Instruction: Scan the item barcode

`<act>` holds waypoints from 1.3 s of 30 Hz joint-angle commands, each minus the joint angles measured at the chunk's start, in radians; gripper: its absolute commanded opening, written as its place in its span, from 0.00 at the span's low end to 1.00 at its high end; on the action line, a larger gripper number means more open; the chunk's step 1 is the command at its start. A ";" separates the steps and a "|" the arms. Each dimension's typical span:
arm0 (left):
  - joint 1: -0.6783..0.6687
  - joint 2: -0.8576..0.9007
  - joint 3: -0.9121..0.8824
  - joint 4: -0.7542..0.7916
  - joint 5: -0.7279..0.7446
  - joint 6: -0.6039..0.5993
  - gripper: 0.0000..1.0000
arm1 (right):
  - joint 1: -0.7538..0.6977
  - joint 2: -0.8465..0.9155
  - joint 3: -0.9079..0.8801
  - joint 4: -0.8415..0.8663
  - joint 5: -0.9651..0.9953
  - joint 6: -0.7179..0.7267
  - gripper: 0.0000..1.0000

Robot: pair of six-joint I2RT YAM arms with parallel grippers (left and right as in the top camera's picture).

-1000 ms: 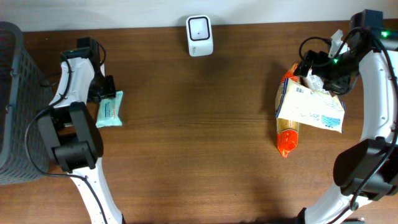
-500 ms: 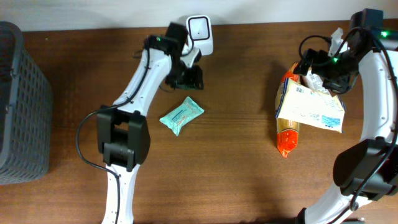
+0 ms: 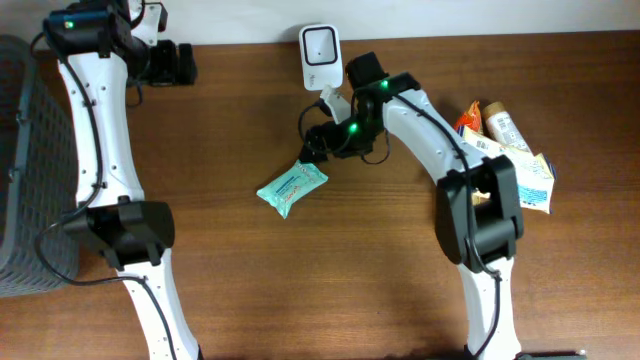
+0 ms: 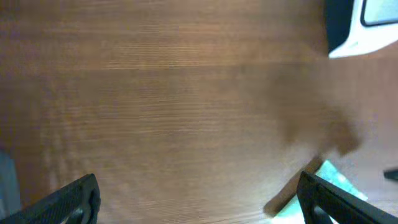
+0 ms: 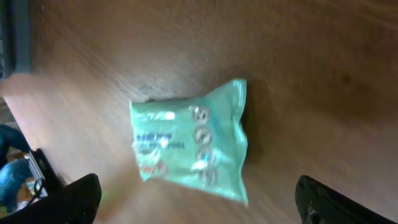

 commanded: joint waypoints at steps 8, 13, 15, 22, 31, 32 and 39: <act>0.033 0.002 0.018 -0.004 0.021 0.092 0.99 | 0.063 0.171 -0.006 0.042 -0.061 -0.014 0.61; 0.033 0.002 0.018 -0.004 0.021 0.092 0.99 | 0.169 0.206 -0.013 0.021 0.103 0.085 0.24; 0.033 0.002 0.018 -0.004 0.021 0.092 0.99 | 0.172 0.207 -0.010 0.024 0.105 0.091 0.04; 0.033 0.002 0.018 -0.004 0.021 0.092 0.99 | 0.067 -0.097 0.077 -0.086 0.168 0.068 0.04; 0.033 0.002 0.018 -0.004 0.021 0.092 0.99 | 0.274 -0.206 0.074 -0.307 0.753 0.199 0.25; 0.033 0.002 0.018 -0.004 0.021 0.092 0.99 | 0.255 -0.206 0.074 -0.308 0.751 0.238 0.36; 0.033 0.002 0.018 -0.004 0.021 0.092 0.99 | -0.153 -0.168 -0.041 -0.306 0.238 0.022 0.83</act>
